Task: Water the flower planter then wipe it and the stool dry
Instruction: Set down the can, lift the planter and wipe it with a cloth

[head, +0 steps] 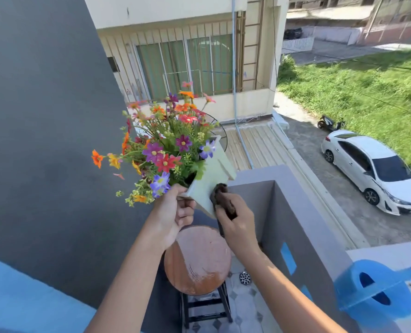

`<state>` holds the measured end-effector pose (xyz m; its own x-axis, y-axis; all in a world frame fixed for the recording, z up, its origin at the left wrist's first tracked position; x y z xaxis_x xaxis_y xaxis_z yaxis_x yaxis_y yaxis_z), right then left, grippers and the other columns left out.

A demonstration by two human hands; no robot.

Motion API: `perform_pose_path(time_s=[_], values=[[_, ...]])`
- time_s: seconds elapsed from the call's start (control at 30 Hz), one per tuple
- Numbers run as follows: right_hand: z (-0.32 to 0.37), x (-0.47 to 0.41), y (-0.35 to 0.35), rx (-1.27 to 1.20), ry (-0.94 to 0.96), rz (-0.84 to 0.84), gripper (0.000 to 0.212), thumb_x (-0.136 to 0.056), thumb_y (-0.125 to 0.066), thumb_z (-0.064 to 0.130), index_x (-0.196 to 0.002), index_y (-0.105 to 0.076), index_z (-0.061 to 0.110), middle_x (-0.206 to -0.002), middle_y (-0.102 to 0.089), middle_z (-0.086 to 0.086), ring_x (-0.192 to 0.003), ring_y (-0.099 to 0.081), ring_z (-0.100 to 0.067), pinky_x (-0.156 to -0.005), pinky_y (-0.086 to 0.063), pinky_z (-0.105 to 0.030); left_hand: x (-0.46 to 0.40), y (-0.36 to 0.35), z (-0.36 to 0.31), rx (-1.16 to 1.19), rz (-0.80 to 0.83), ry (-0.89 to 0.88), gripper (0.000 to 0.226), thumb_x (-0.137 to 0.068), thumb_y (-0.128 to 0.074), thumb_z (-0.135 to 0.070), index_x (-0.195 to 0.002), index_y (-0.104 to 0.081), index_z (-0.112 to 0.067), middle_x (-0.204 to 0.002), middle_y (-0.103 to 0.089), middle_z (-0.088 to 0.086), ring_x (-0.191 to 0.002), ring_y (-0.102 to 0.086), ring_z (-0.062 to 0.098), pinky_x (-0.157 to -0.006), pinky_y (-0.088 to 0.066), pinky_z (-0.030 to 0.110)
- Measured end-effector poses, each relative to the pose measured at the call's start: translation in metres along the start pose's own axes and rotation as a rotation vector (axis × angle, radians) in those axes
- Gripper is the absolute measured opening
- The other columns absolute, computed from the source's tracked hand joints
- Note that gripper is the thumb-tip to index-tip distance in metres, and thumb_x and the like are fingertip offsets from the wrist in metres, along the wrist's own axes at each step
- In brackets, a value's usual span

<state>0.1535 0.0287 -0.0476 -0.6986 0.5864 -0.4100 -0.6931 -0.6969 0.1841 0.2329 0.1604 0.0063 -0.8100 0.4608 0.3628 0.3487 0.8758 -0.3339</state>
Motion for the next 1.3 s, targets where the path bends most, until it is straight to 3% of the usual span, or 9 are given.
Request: perform_pose_path(time_s=[0.07, 0.23, 0.43, 0.63, 0.8, 0.97, 1.13, 1.23, 1.3], values=[[-0.004, 0.0, 0.002, -0.03, -0.064, -0.06, 0.028, -0.087, -0.064, 0.002, -0.096, -0.066, 0.029, -0.097, -0.068, 0.001, -0.088, -0.06, 0.004, -0.079, -0.043, -0.014, 0.0, -0.001, -0.001, -0.004, 0.014, -0.005, 0.02, -0.093, -0.041, -0.015, -0.075, -0.048, -0.008, -0.057, -0.048, 0.007, -0.035, -0.027, 0.008, -0.034, -0.018, 0.019], [0.04, -0.016, -0.003, -0.021, 0.221, -0.151, 0.015, -0.088, -0.064, -0.006, -0.102, -0.067, -0.004, -0.105, -0.063, -0.008, -0.106, -0.057, -0.001, -0.093, -0.041, -0.014, -0.002, -0.011, 0.002, -0.056, 0.008, 0.023, 0.016, -0.093, -0.042, -0.018, -0.08, -0.046, -0.01, -0.058, -0.049, 0.008, -0.035, -0.028, 0.009, -0.035, -0.019, 0.018], [0.029, 0.001, 0.004, 0.112, 0.475, 0.036, 0.027, -0.086, -0.056, 0.001, -0.109, -0.061, 0.014, -0.114, -0.053, -0.004, -0.103, -0.056, -0.029, -0.091, -0.044, -0.024, -0.003, -0.009, 0.003, 0.035, 0.083, 0.076, 0.02, -0.093, -0.038, -0.018, -0.079, -0.048, -0.008, -0.059, -0.045, 0.008, -0.035, -0.027, 0.009, -0.035, -0.018, 0.019], [0.002, 0.013, 0.004, 0.124, 0.34, -0.014, 0.028, -0.089, -0.057, 0.003, -0.108, -0.061, 0.023, -0.114, -0.045, 0.017, -0.104, -0.057, -0.029, -0.092, -0.043, -0.019, -0.011, -0.006, 0.004, 0.049, 0.062, 0.048, 0.016, -0.094, -0.038, -0.018, -0.082, -0.046, -0.01, -0.062, -0.044, 0.007, -0.034, -0.026, 0.008, -0.032, -0.02, 0.019], [0.031, -0.014, -0.009, 0.024, 0.295, -0.097, 0.021, -0.093, -0.058, -0.002, -0.109, -0.069, 0.005, -0.112, -0.06, -0.006, -0.106, -0.061, -0.029, -0.091, -0.05, -0.034, -0.01, -0.009, 0.005, -0.052, 0.033, 0.016, 0.014, -0.093, -0.041, -0.019, -0.083, -0.046, -0.01, -0.06, -0.046, 0.007, -0.035, -0.027, 0.009, -0.033, -0.02, 0.02], [0.031, -0.015, -0.006, 0.061, 0.378, -0.05, 0.024, -0.089, -0.062, -0.006, -0.109, -0.067, 0.007, -0.111, -0.059, -0.013, -0.103, -0.06, -0.028, -0.09, -0.048, -0.029, -0.009, -0.009, 0.0, 0.025, 0.052, 0.032, 0.012, -0.093, -0.04, -0.018, -0.085, -0.046, -0.01, -0.059, -0.046, 0.006, -0.035, -0.028, 0.009, -0.033, -0.022, 0.019], [0.005, -0.01, -0.003, -0.065, -0.056, -0.065, 0.023, -0.091, -0.061, 0.002, -0.109, -0.07, 0.011, -0.109, -0.065, 0.0, -0.103, -0.062, -0.007, -0.09, -0.048, -0.026, -0.007, -0.008, 0.002, 0.112, -0.001, 0.017, 0.016, -0.094, -0.041, -0.016, -0.081, -0.047, -0.009, -0.059, -0.046, 0.006, -0.034, -0.028, 0.008, -0.032, -0.021, 0.018], [0.025, -0.013, -0.006, -0.085, -0.124, -0.093, 0.018, -0.092, -0.064, 0.006, -0.107, -0.072, 0.012, -0.101, -0.067, 0.002, -0.091, -0.06, 0.008, -0.081, -0.042, -0.009, -0.005, -0.011, 0.002, 0.028, -0.061, -0.018, 0.018, -0.093, -0.043, -0.015, -0.077, -0.046, -0.01, -0.056, -0.047, 0.006, -0.035, -0.028, 0.009, -0.035, -0.018, 0.02], [0.041, -0.021, -0.007, -0.183, -0.169, -0.116, 0.014, -0.093, -0.065, 0.011, -0.105, -0.072, 0.012, -0.097, -0.069, 0.0, -0.087, -0.062, 0.003, -0.077, -0.044, -0.009, -0.002, -0.015, 0.004, -0.025, -0.096, -0.022, 0.019, -0.093, -0.044, -0.014, -0.075, -0.047, -0.01, -0.055, -0.048, 0.005, -0.034, -0.028, 0.008, -0.037, -0.018, 0.021]])
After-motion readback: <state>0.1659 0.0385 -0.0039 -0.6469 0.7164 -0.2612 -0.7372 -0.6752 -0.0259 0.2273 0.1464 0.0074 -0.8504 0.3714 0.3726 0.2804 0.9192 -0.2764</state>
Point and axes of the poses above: each hand's wrist, its own x-axis away from the middle knuckle, its own y-axis out of the back of the hand, z = x × y, the point moved 5 cm from there along -x, towards the middle knuckle
